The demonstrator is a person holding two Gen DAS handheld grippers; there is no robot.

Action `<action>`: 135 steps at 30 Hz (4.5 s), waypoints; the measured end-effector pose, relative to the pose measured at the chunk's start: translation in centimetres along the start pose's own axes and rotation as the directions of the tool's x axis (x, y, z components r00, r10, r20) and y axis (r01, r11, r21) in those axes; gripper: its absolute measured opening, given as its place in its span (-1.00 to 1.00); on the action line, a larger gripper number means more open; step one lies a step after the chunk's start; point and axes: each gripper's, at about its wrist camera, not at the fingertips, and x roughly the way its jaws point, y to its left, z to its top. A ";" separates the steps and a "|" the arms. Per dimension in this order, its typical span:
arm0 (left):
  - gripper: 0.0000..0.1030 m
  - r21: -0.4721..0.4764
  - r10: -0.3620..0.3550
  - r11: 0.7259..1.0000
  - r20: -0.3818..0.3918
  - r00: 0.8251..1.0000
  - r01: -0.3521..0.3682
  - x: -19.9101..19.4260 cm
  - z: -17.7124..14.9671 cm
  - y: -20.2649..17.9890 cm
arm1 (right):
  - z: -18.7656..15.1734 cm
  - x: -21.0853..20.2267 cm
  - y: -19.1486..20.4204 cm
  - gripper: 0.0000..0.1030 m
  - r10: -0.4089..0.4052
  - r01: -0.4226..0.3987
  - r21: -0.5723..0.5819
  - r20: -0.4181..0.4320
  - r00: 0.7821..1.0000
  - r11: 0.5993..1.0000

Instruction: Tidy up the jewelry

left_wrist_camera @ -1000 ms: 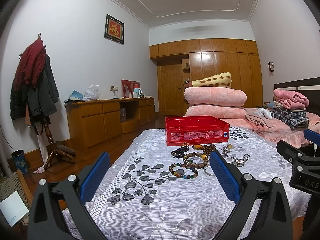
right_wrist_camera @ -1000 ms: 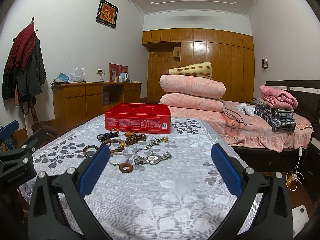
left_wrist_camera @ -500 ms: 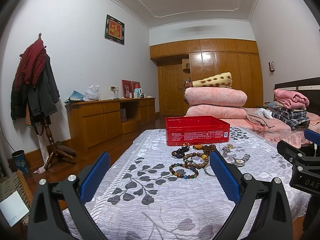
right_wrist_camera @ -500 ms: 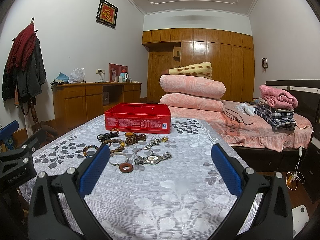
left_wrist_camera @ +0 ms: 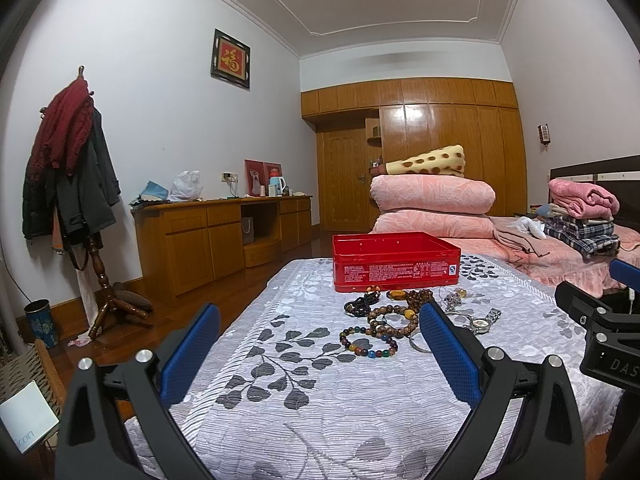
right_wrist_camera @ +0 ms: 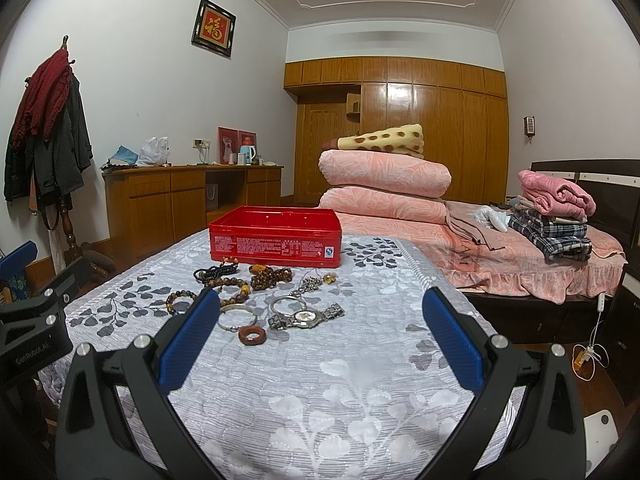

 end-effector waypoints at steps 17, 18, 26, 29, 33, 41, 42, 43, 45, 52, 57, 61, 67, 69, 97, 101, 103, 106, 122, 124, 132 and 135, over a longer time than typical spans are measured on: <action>0.89 0.000 0.000 1.000 0.000 1.000 0.000 0.0 0.0 -0.1 | -0.1 0.0 0.0 0.90 0.000 0.000 0.001 0.001 1.000 1.000; 0.89 0.000 0.000 1.000 0.000 1.000 0.000 0.0 0.0 0.0 | -0.1 0.0 0.0 0.90 0.000 0.000 0.001 0.001 1.000 1.000; 0.89 0.000 0.000 1.000 -0.001 1.000 0.000 0.0 0.0 -0.1 | -0.1 0.1 0.0 0.90 0.000 0.000 0.000 0.000 1.000 1.000; 0.89 -0.002 0.000 1.000 -0.002 1.000 0.000 0.0 0.0 0.0 | -0.1 0.1 0.0 0.90 0.000 0.000 0.001 -0.001 1.000 1.000; 0.89 -0.001 0.000 1.000 -0.003 1.000 0.000 0.1 -0.2 -0.1 | -0.1 0.1 0.1 0.90 0.000 0.000 0.001 -0.003 1.000 1.000; 0.89 -0.006 0.001 1.000 -0.017 1.000 -0.001 0.4 -0.6 0.3 | -0.2 0.4 -0.2 0.90 0.005 -0.005 0.002 -0.023 1.000 1.000; 0.89 -0.006 0.004 1.000 -0.026 1.000 -0.004 0.6 -0.7 0.4 | -0.3 0.9 0.0 0.90 0.004 -0.004 0.000 -0.029 1.000 1.000; 0.89 -0.001 0.012 1.000 -0.038 0.999 -0.012 1.2 -0.9 0.2 | -0.4 1.2 0.3 0.90 0.006 -0.006 0.000 -0.039 0.999 1.000; 0.89 0.011 0.020 1.000 -0.095 0.995 -0.019 2.2 -1.2 0.4 | -0.5 1.6 0.3 0.90 0.018 -0.018 0.005 -0.062 0.998 1.000; 0.89 -0.015 0.006 1.000 -0.246 0.969 -0.010 5.2 -2.1 1.6 | -1.2 4.5 0.7 0.89 0.079 -0.075 0.028 -0.197 0.977 0.997; 0.89 -0.019 -0.017 1.000 -0.297 0.955 0.012 7.0 -2.2 1.7 | -1.7 7.5 1.3 0.47 0.142 -0.132 0.054 -0.302 0.943 0.990; 0.87 -0.027 -0.043 0.999 -0.349 0.936 0.036 8.8 -2.2 1.6 | -2.2 10.6 2.0 0.25 0.192 -0.166 0.100 -0.406 0.893 0.981; 0.74 -0.034 -0.068 0.998 -0.437 0.897 0.059 11.4 -2.3 1.8 | -2.7 13.9 3.5 0.05 0.206 -0.186 0.090 -0.519 0.829 0.978; 0.73 -0.037 -0.077 0.997 -0.456 0.887 0.067 12.1 -2.2 2.0 | -2.5 14.3 3.9 0.00 0.194 -0.185 0.071 -0.530 0.825 0.980; 0.48 -0.076 -0.184 0.982 -0.601 0.778 0.174 17.7 -2.0 -1.6 | -0.2 16.0 0.4 -0.42 0.222 -0.198 0.102 -0.521 0.824 0.975; 0.37 -0.067 -0.196 0.979 -0.590 0.783 0.195 17.4 -1.3 -2.4 | -0.4 16.3 0.2 -0.42 0.228 -0.200 0.111 -0.517 0.825 0.974; 0.26 -0.082 -0.228 0.971 -0.595 0.771 0.224 17.3 -1.2 -3.0 | -0.5 16.3 0.0 -0.42 0.230 -0.201 0.113 -0.517 0.825 0.973; 0.06 -0.072 -0.240 0.966 -0.608 0.757 0.248 17.7 -1.4 -4.1 | -0.5 16.4 -0.3 -0.42 0.232 -0.199 0.120 -0.516 0.825 0.973; -0.84 -0.109 -0.246 0.967 -0.640 0.728 0.231 18.1 -2.4 -2.7 | -1.0 16.4 -1.2 -0.42 0.230 -0.187 0.136 -0.516 0.825 0.973; -0.83 -0.094 -0.236 0.969 -0.640 0.731 0.230 18.0 -2.4 -2.9 | -1.1 16.5 -1.0 -0.42 0.229 -0.187 0.134 -0.518 0.824 0.973; -0.84 -0.079 -0.219 0.973 -0.630 0.745 0.219 18.2 -2.4 -3.6 | -1.4 16.6 -1.0 -0.42 0.216 -0.175 0.128 -0.529 0.820 0.976; -0.85 -0.156 -0.268 0.963 -0.619 0.738 0.219 18.2 -2.3 -2.3 | -1.0 16.3 -1.1 -0.42 0.205 -0.169 0.116 -0.519 0.830 0.979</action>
